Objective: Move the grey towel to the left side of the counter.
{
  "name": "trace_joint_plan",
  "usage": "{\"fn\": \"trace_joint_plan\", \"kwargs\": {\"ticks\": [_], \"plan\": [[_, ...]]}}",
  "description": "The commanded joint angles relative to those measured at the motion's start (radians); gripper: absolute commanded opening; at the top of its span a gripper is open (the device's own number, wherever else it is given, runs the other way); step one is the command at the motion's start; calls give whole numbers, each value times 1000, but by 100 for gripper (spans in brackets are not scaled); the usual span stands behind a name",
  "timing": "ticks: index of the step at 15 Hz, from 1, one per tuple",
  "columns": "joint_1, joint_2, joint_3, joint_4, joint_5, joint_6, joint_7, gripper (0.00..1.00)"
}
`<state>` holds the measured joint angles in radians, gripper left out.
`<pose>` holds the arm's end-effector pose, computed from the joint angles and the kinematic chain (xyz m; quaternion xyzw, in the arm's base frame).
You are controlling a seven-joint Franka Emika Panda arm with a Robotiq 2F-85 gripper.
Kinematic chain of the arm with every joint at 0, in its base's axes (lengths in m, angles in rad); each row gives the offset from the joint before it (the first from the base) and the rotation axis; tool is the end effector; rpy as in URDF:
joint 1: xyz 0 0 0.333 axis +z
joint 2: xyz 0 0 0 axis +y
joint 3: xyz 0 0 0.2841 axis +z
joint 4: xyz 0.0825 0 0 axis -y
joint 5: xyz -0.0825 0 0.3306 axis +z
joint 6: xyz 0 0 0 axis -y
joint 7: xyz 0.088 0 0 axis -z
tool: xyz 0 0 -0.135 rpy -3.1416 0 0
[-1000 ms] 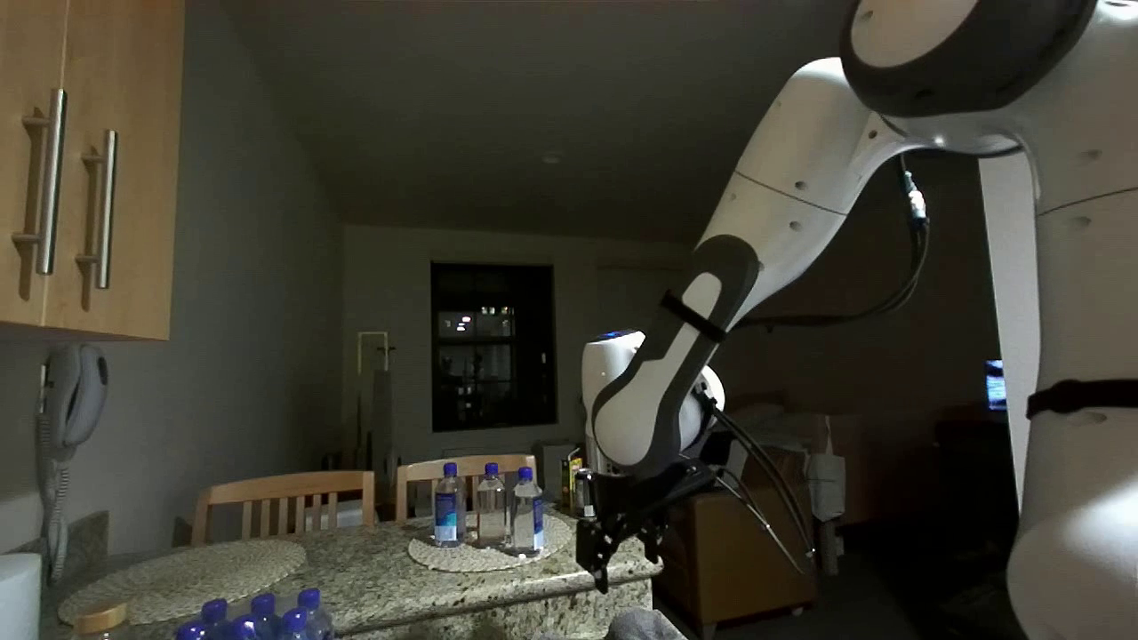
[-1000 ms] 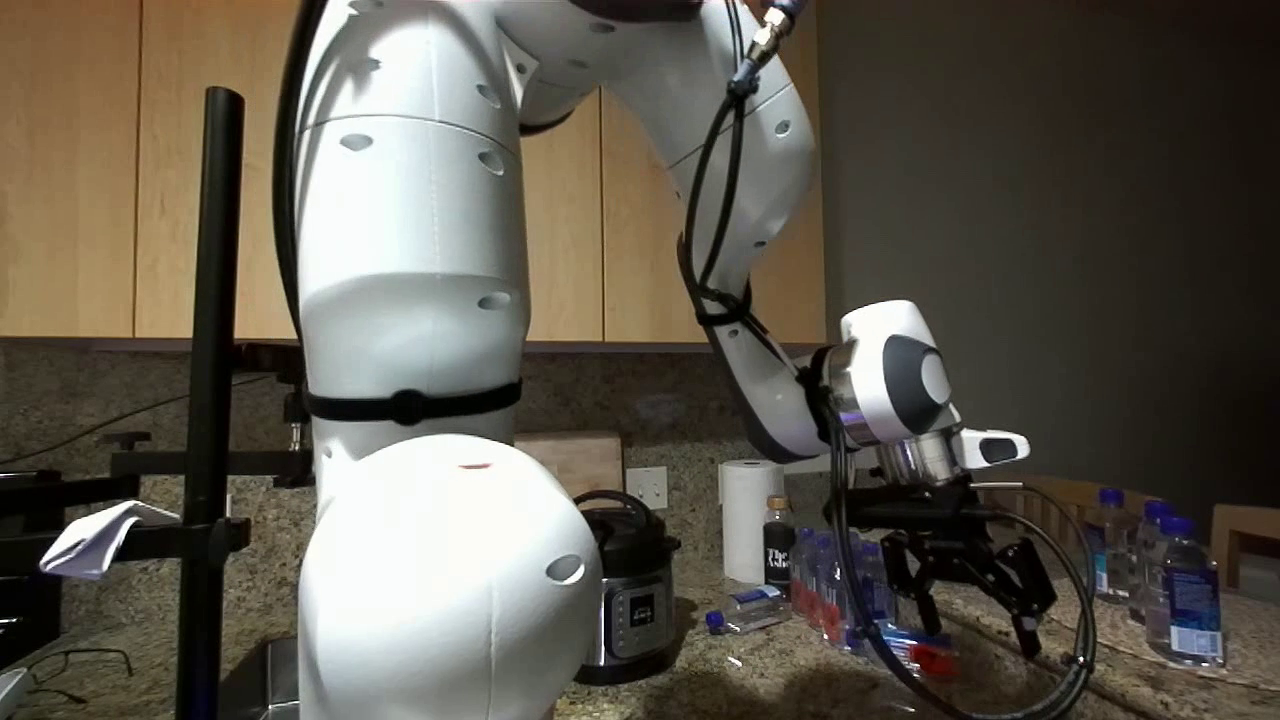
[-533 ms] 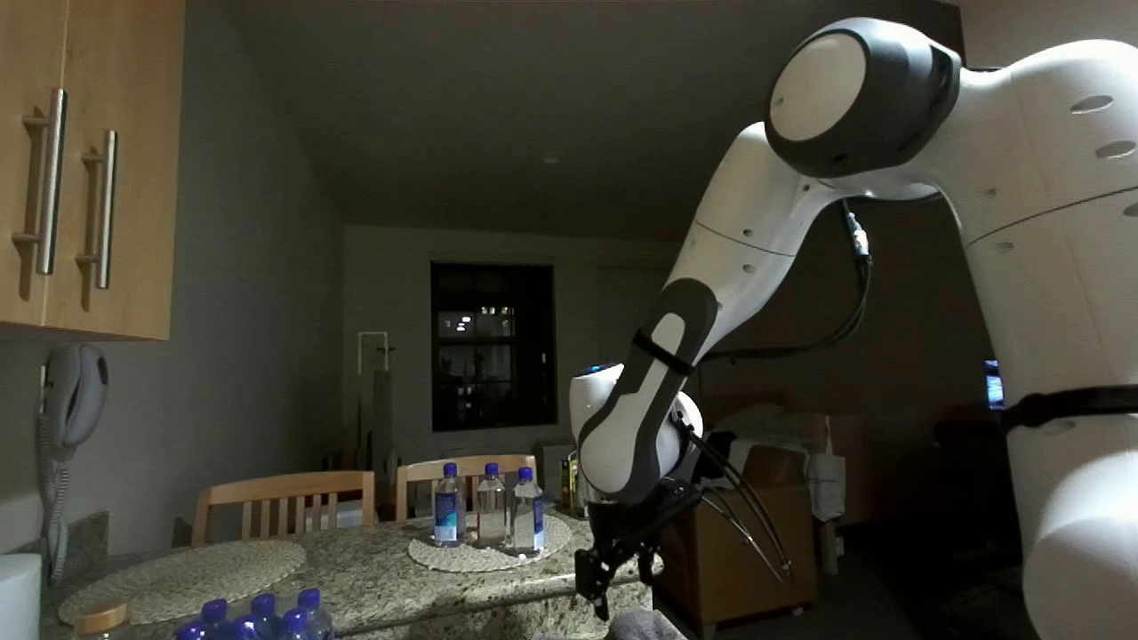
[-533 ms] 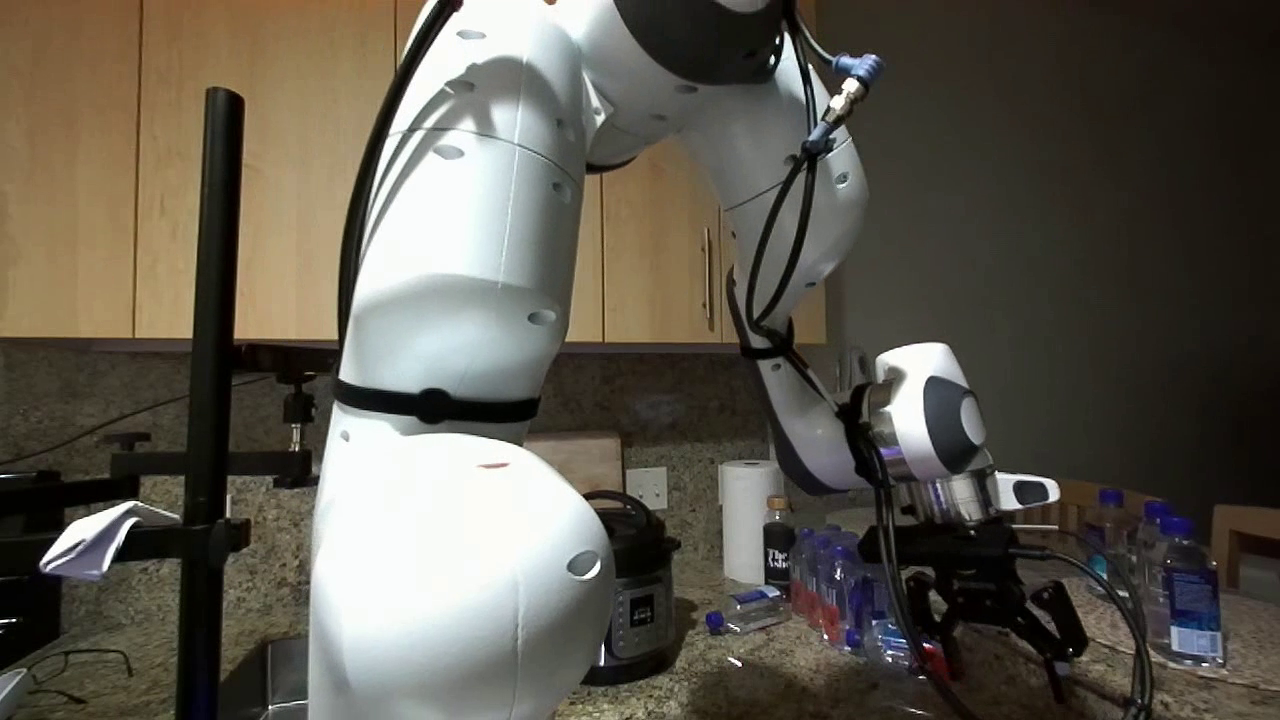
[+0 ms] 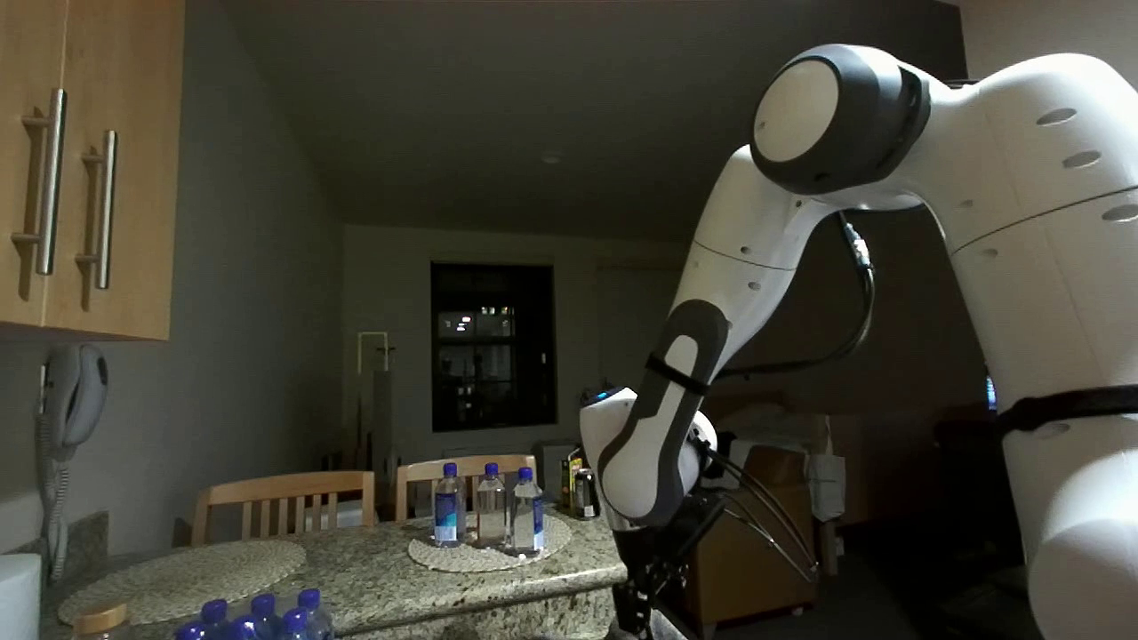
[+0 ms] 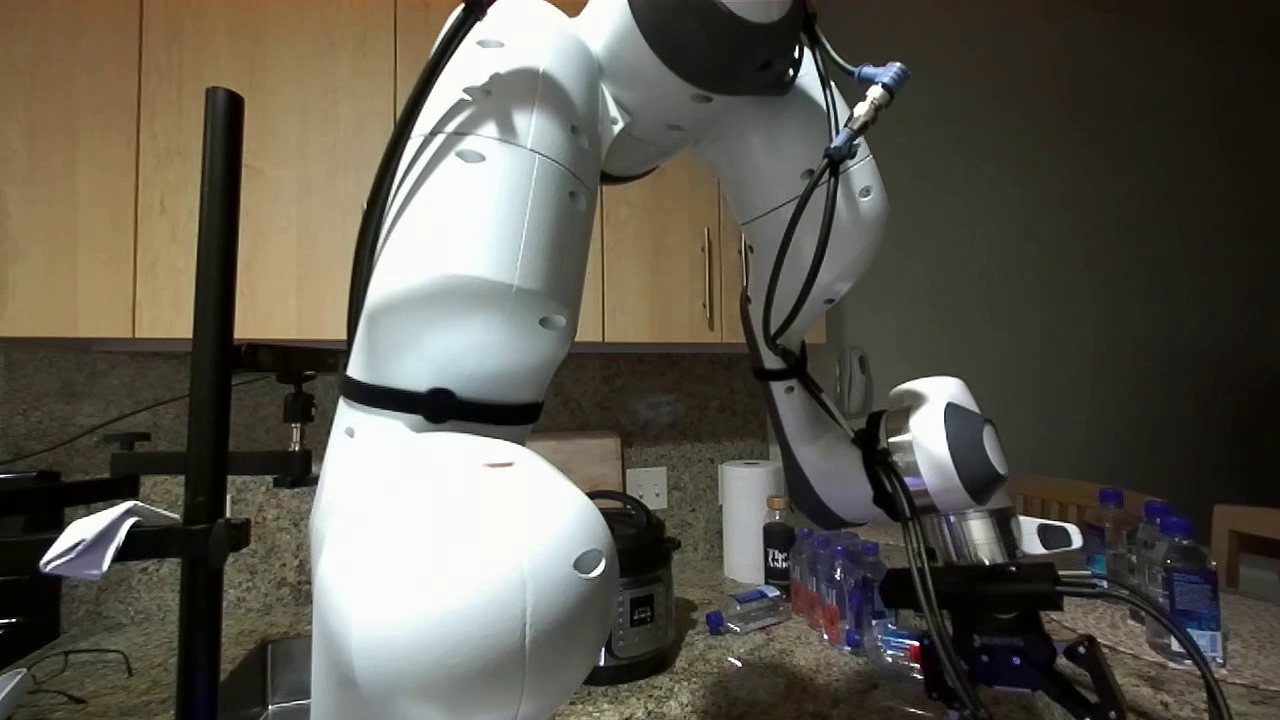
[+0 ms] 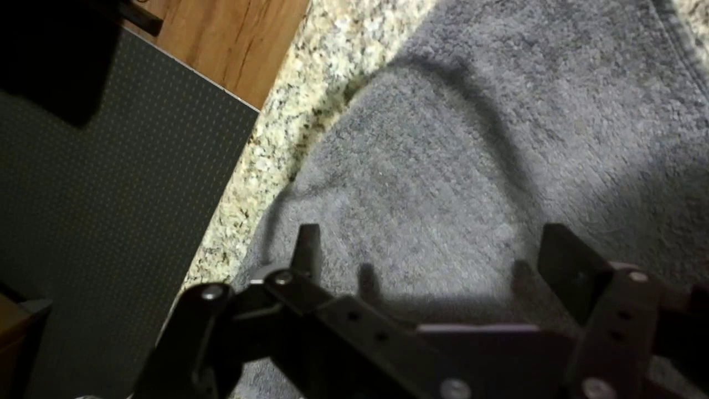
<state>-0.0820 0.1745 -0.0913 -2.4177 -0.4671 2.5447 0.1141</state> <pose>0.4482 -0.0810 0.2211 0.9893 0.0538 -0.0281 0.1325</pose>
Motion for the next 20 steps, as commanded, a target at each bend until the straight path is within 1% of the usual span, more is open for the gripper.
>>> {"fn": "trace_joint_plan", "kwargs": {"ticks": [1,5,6,7,12,17,20], "plan": [[17,-19,-29,-66,-64,3,-22,100],[21,-30,-44,-117,-92,21,14,100],[18,-46,-39,-117,-64,14,-5,100],[20,-1,-38,-84,-59,6,-4,100],[20,2,-39,-81,-59,6,-4,100],[-4,-5,-39,-108,-5,46,-61,100],[-14,10,-34,-129,44,53,-121,100]]}}
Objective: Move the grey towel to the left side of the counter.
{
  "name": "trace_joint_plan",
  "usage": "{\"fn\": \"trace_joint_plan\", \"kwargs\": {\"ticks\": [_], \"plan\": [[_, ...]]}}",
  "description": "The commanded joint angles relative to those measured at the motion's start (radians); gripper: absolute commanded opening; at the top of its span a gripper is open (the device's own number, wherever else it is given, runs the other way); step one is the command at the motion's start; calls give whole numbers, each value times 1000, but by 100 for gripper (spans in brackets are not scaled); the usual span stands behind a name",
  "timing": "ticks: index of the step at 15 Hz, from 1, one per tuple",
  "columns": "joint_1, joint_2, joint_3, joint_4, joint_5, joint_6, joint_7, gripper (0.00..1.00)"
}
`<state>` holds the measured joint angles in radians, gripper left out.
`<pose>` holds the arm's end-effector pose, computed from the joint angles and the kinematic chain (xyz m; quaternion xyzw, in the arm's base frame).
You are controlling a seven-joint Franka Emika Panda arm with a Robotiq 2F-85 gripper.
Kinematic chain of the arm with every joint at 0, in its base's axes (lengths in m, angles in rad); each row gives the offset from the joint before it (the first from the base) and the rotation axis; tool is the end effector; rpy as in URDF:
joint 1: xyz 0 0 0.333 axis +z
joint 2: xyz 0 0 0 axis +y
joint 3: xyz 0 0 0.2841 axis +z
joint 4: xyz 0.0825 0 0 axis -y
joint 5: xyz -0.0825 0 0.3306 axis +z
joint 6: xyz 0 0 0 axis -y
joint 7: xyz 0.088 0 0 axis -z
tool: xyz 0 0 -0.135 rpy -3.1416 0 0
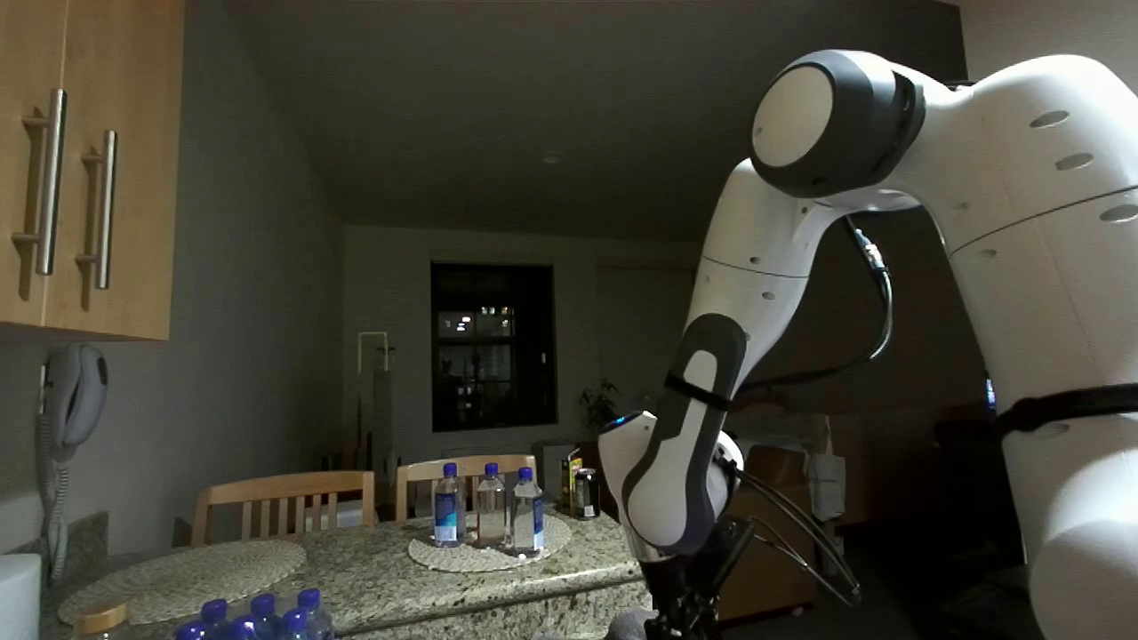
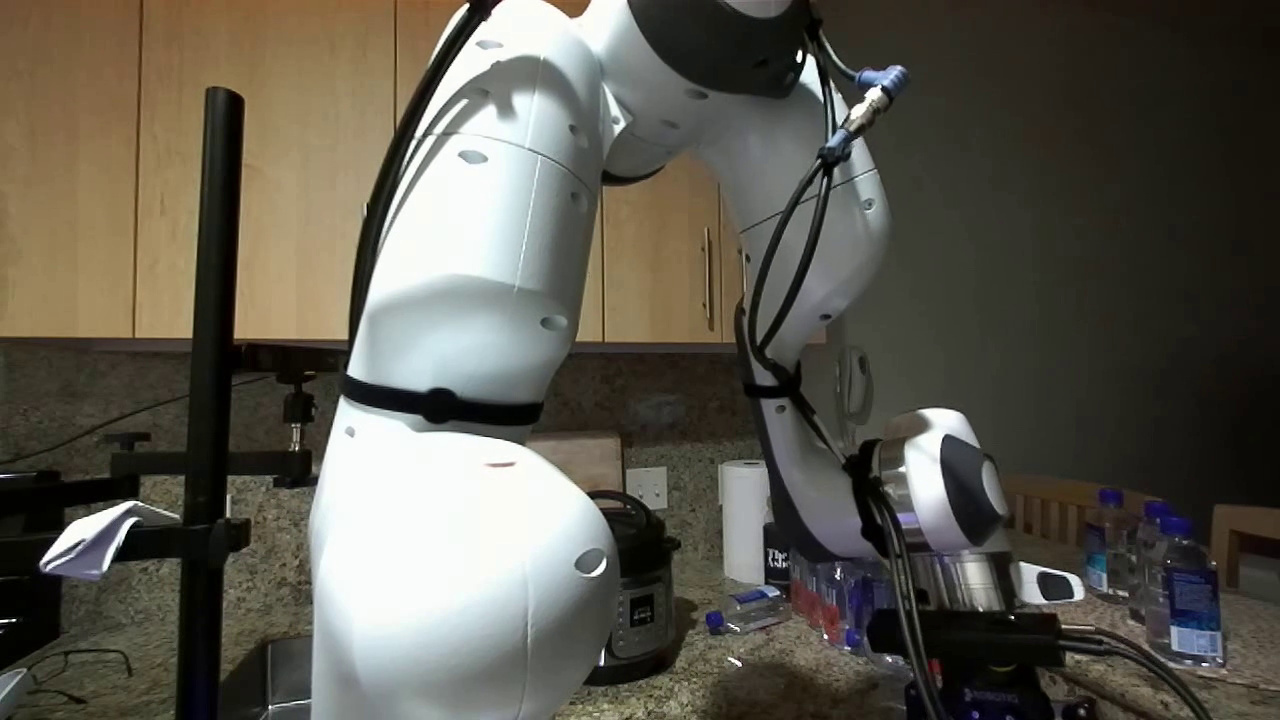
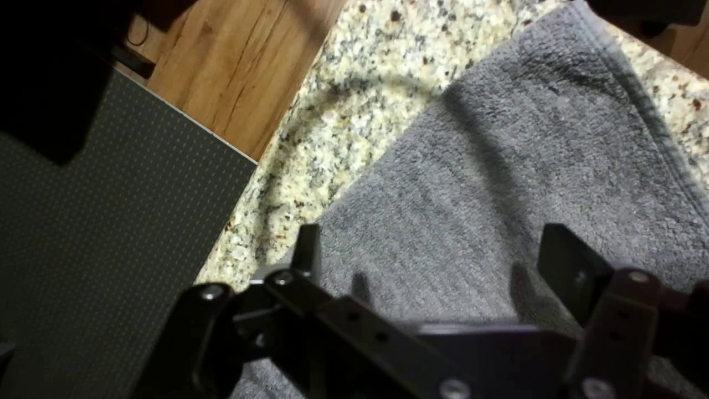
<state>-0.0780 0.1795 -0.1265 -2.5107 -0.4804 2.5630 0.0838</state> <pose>0.4115 -0.0878 0.1919 0.9875 0.0661 -0.0709 0.1242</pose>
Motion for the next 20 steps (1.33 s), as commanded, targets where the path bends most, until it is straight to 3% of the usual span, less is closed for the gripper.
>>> {"fn": "trace_joint_plan", "kwargs": {"ticks": [1,10,20], "plan": [[-20,10,5,-44,77,27,-124,100],[-39,82,41,-133,263,254,-233,100],[-10,295,31,-83,227,466,-264,100]]}}
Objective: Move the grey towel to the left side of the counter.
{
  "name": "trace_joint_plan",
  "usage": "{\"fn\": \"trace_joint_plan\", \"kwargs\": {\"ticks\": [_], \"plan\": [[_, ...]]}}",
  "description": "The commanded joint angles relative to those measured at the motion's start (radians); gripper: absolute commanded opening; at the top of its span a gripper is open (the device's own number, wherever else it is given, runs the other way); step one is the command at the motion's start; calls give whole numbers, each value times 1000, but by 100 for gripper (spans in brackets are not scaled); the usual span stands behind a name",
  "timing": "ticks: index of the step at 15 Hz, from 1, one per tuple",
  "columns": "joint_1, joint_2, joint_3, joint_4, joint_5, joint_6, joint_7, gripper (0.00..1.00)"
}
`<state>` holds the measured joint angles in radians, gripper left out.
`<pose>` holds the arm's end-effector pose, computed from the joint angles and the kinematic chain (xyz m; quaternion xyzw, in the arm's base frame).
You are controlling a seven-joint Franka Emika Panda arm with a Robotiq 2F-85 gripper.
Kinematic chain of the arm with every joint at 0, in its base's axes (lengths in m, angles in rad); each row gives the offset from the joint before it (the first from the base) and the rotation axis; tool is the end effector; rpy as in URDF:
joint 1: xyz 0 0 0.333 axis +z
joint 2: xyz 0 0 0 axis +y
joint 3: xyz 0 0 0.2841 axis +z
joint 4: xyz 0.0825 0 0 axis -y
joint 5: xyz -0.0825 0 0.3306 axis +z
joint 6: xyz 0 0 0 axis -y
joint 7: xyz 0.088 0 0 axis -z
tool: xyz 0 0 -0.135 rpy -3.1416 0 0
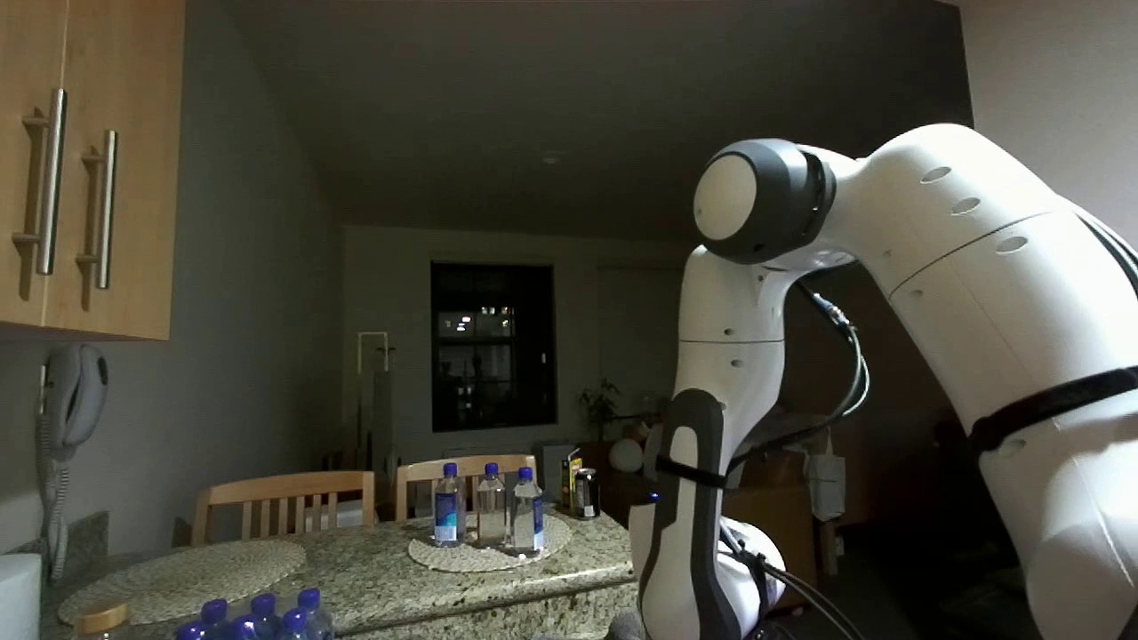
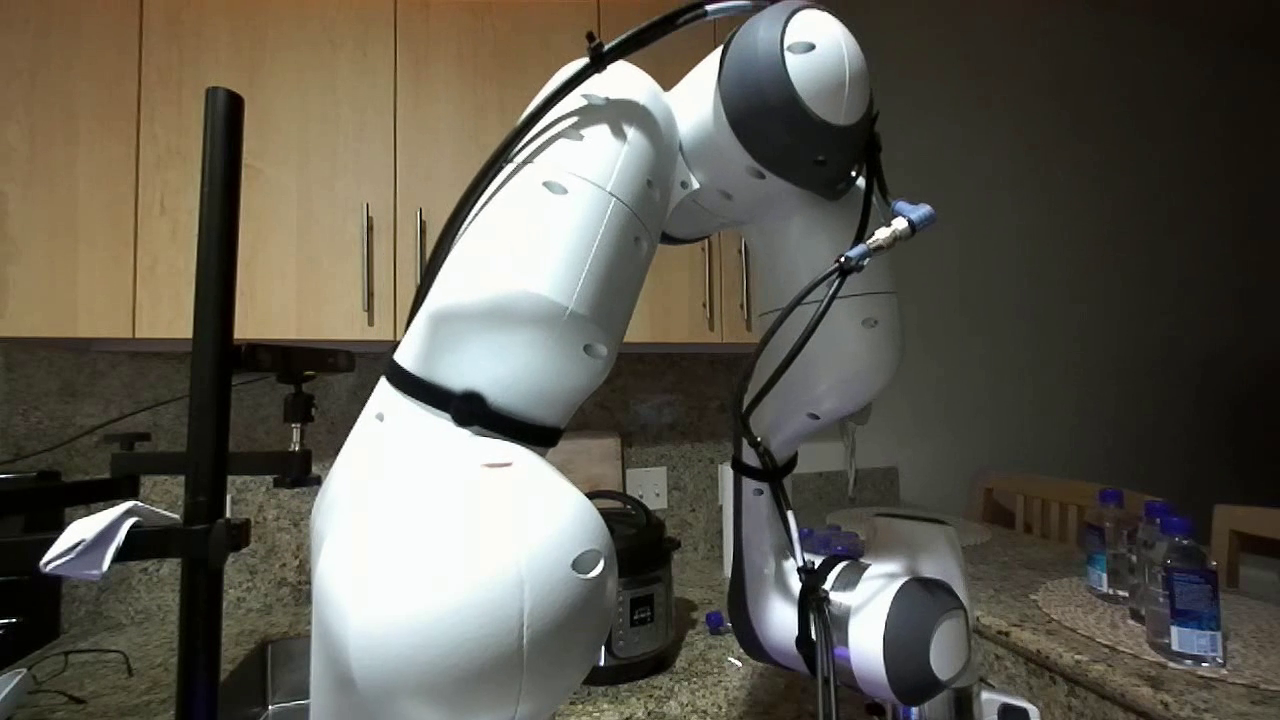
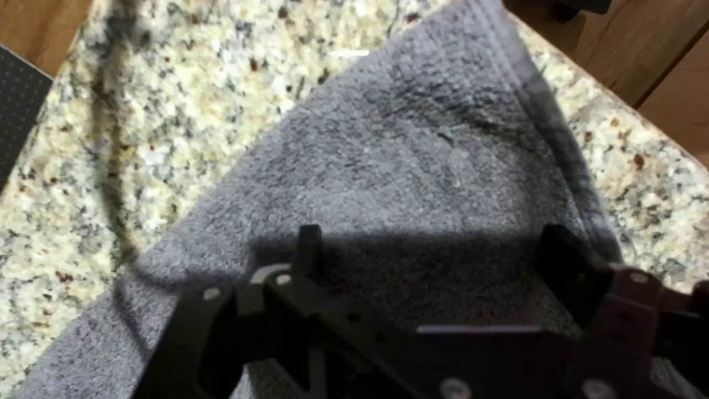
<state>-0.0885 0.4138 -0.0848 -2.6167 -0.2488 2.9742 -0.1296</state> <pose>0.3830 -0.0562 0.1007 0.9935 0.1042 -0.0341 0.0295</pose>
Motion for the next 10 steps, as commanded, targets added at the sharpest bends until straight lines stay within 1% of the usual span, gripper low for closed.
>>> {"fn": "trace_joint_plan", "kwargs": {"ticks": [1,3,4,5,8,10], "plan": [[8,81,-20,36,-10,58,-54,100],[33,109,-51,56,-34,71,-64,100],[52,117,-75,61,-55,81,-71,75],[75,127,-101,64,-79,96,-72,74],[121,149,-163,72,-134,107,-79,55],[150,164,-198,80,-161,108,-81,40]]}}
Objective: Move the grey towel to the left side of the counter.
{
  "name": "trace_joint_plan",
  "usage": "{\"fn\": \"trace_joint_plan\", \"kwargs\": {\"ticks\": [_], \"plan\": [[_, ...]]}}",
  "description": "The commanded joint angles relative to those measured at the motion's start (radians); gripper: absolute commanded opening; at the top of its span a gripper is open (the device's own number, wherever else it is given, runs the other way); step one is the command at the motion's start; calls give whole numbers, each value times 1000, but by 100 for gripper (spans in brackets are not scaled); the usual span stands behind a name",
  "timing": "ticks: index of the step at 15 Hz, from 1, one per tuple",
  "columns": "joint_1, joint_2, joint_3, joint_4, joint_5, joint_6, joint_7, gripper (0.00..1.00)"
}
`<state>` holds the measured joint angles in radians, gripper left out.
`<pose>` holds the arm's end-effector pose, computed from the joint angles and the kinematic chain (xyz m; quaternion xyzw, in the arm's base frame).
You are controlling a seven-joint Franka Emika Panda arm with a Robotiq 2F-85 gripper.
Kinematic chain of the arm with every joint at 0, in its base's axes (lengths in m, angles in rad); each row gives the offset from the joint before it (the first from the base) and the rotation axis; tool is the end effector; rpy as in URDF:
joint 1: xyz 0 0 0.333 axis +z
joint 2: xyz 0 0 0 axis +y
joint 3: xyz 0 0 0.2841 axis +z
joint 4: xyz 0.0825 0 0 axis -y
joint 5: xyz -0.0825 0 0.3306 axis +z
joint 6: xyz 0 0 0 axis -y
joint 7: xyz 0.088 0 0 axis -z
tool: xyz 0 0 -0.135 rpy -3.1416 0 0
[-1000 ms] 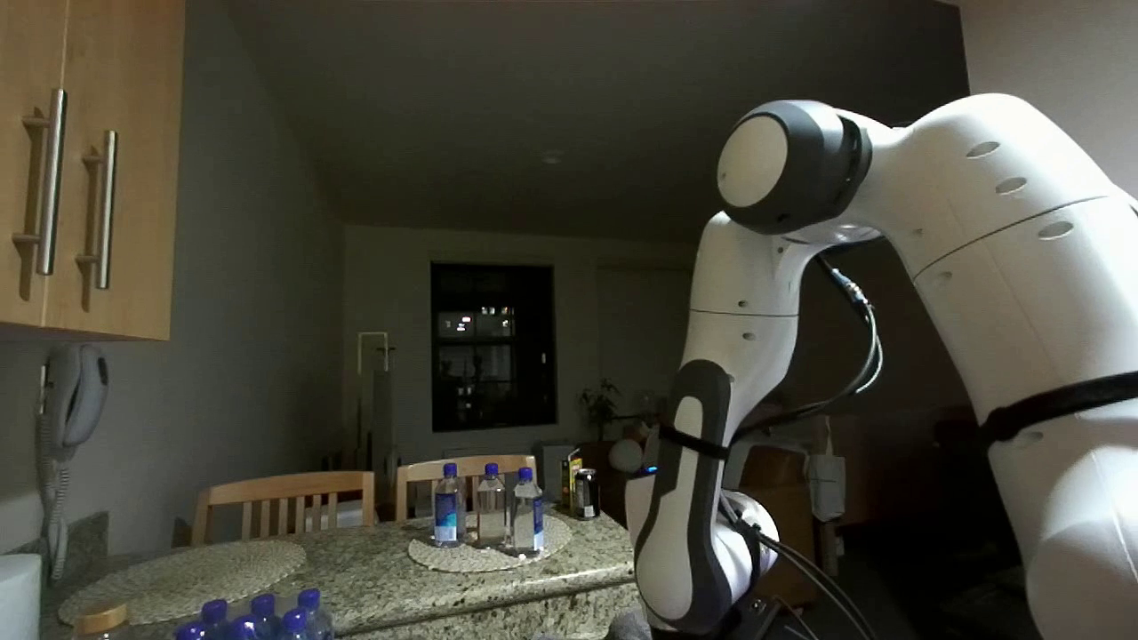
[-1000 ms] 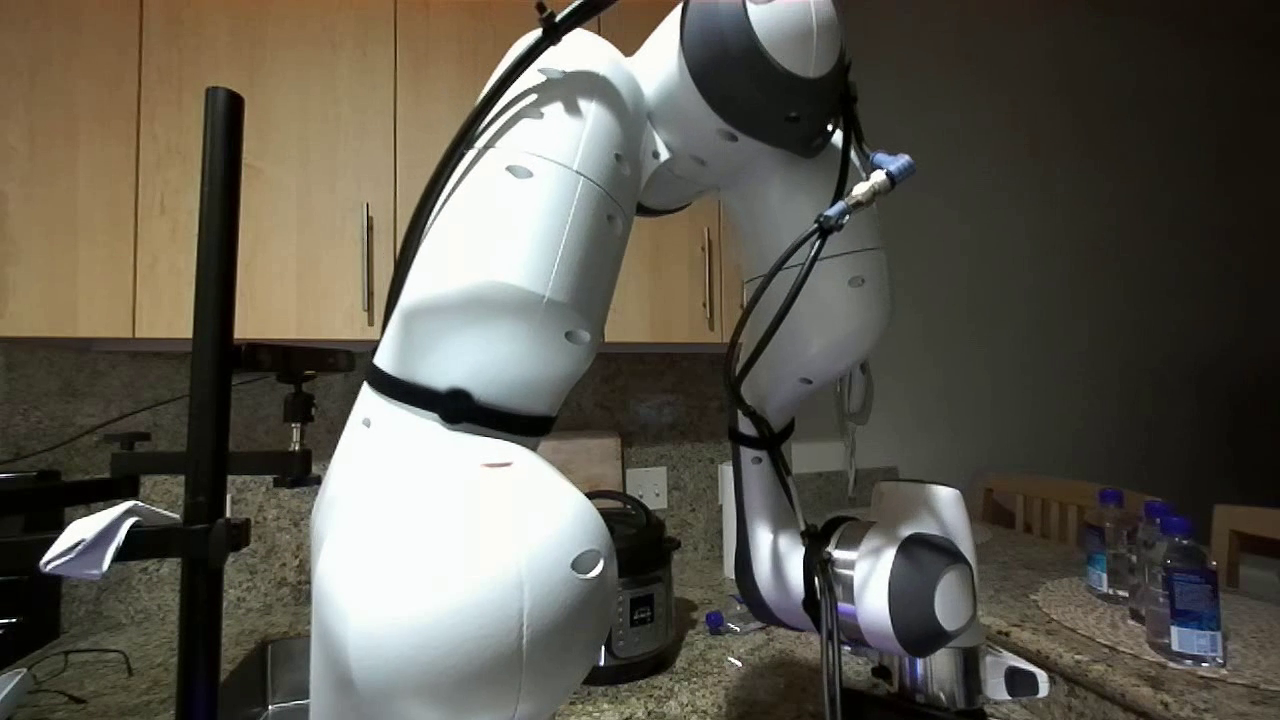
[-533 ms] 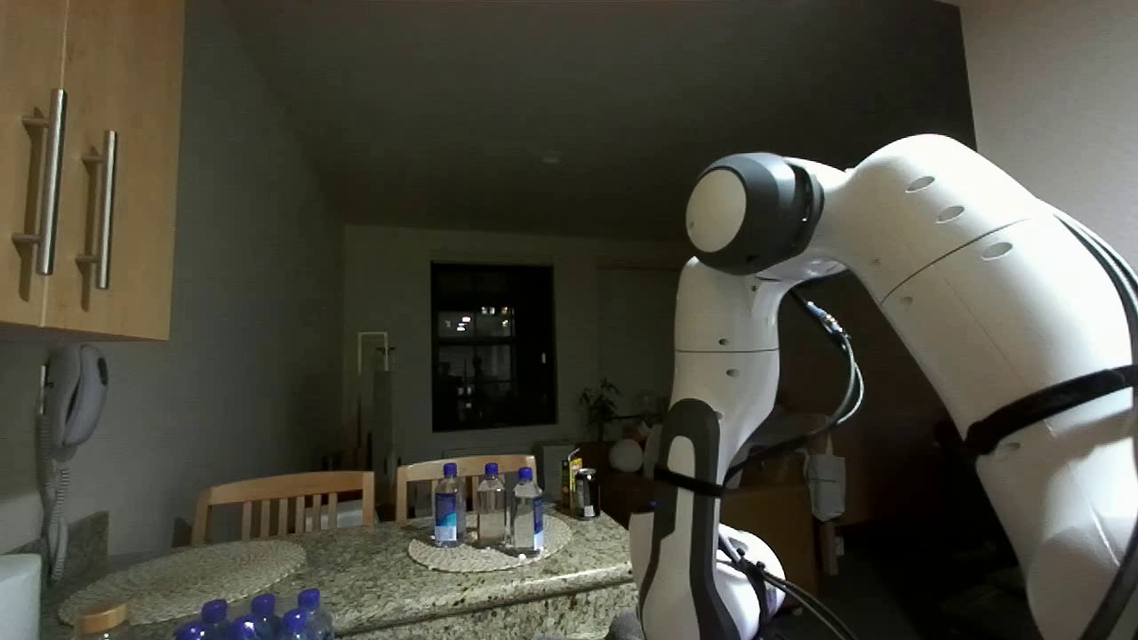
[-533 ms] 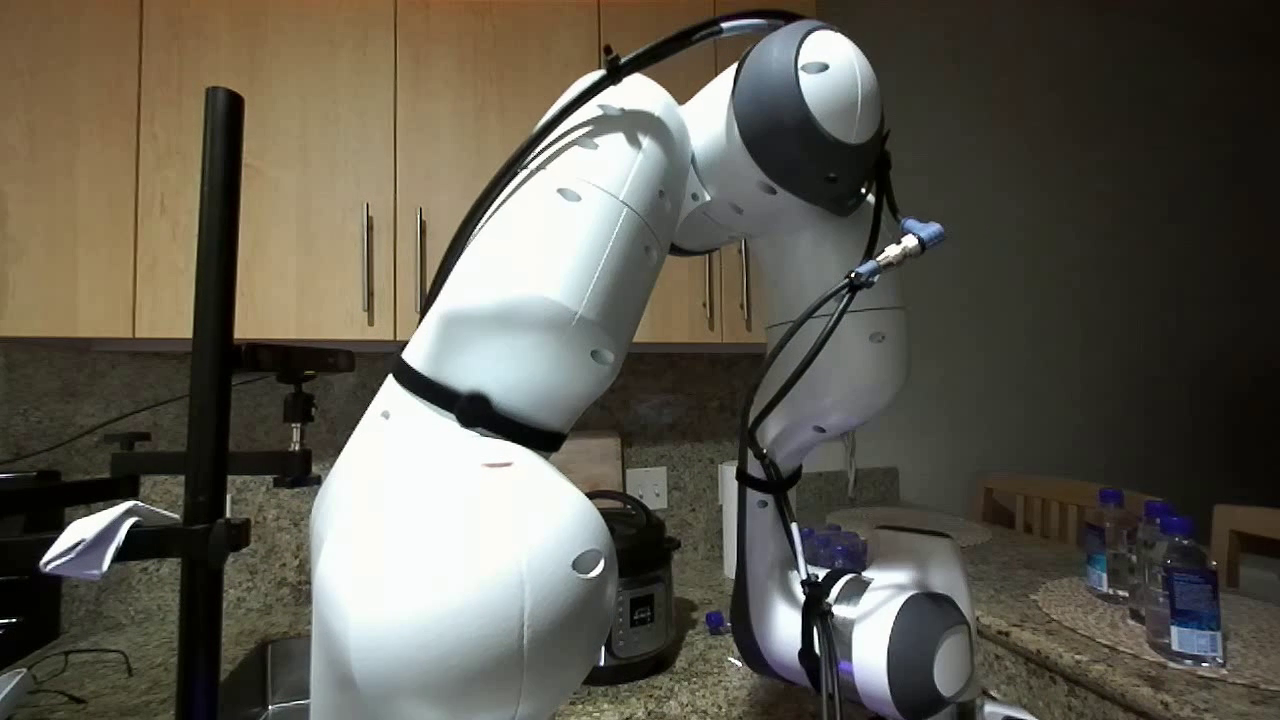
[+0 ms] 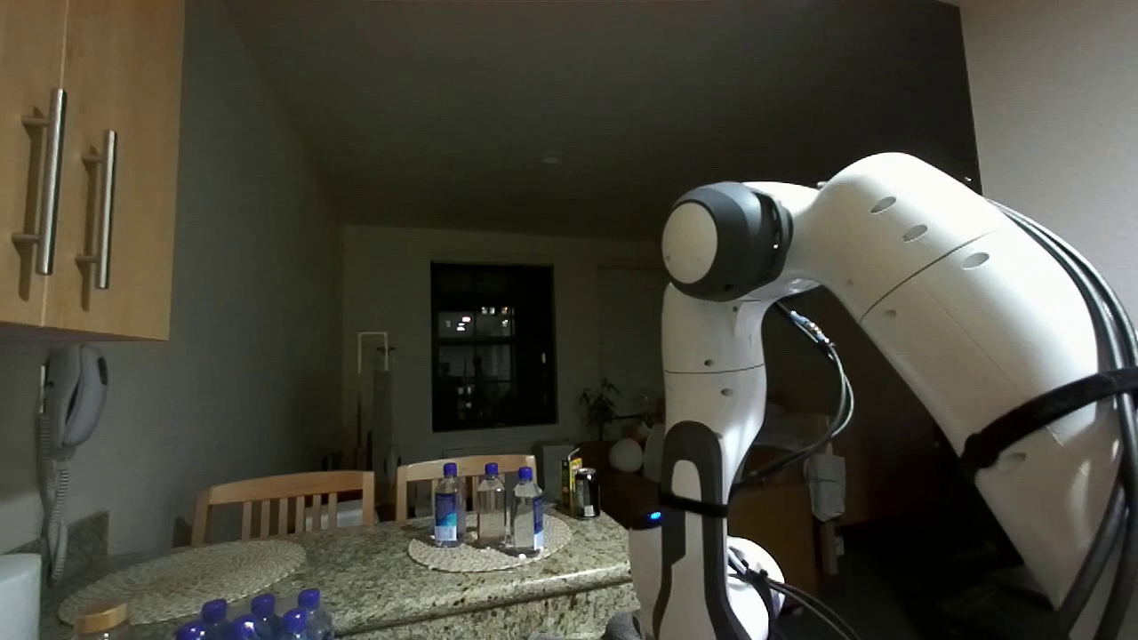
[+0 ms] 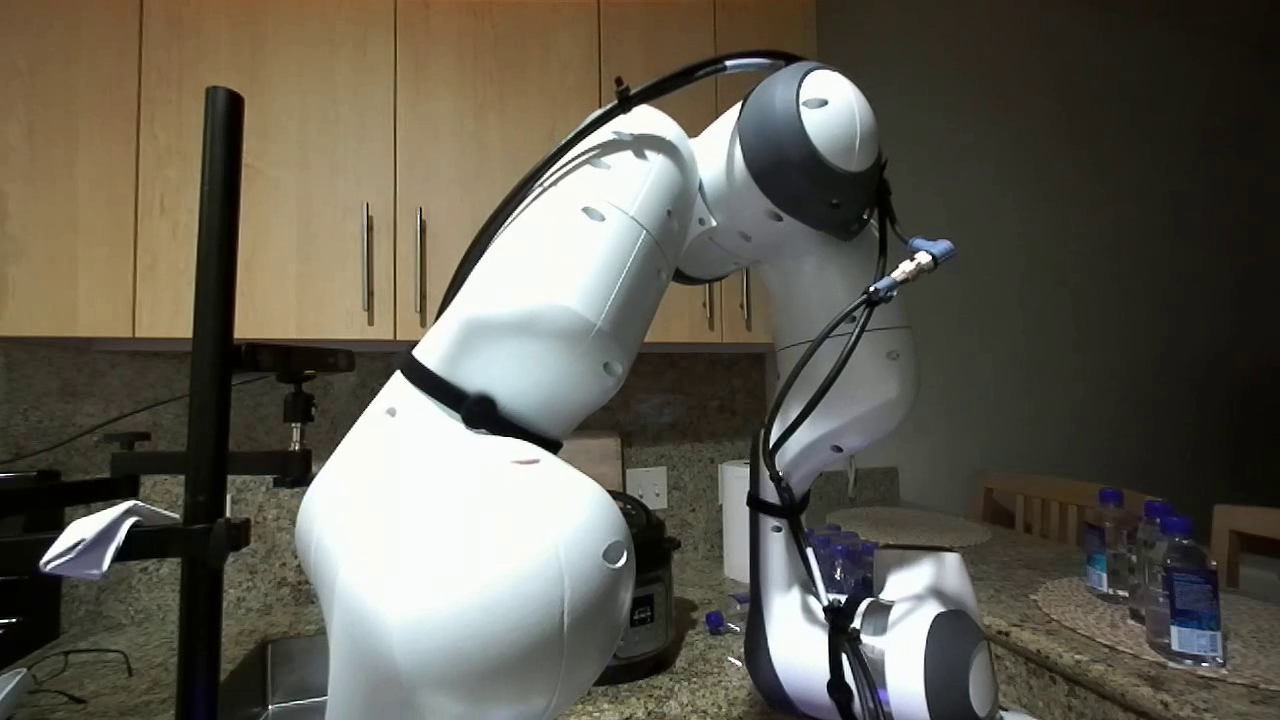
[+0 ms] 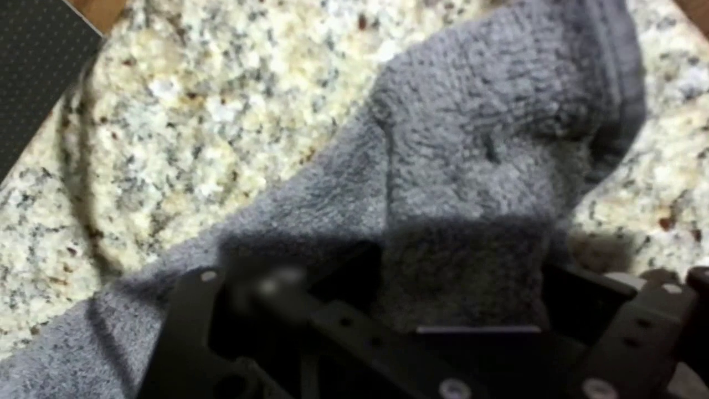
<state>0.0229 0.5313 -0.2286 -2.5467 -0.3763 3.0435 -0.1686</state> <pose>0.3930 -0.0717 0.0763 0.9803 0.1822 -0.0341 0.0678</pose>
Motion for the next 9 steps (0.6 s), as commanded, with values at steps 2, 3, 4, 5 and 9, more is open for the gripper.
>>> {"fn": "trace_joint_plan", "kwargs": {"ticks": [2,3,4,5,9], "plan": [[66,59,-81,17,-55,36,-41,27],[78,59,-91,19,-61,35,-37,21],[90,57,-99,20,-64,33,-33,14],[103,51,-106,19,-66,32,-28,10],[148,7,-124,6,-74,-12,-26,4]]}}
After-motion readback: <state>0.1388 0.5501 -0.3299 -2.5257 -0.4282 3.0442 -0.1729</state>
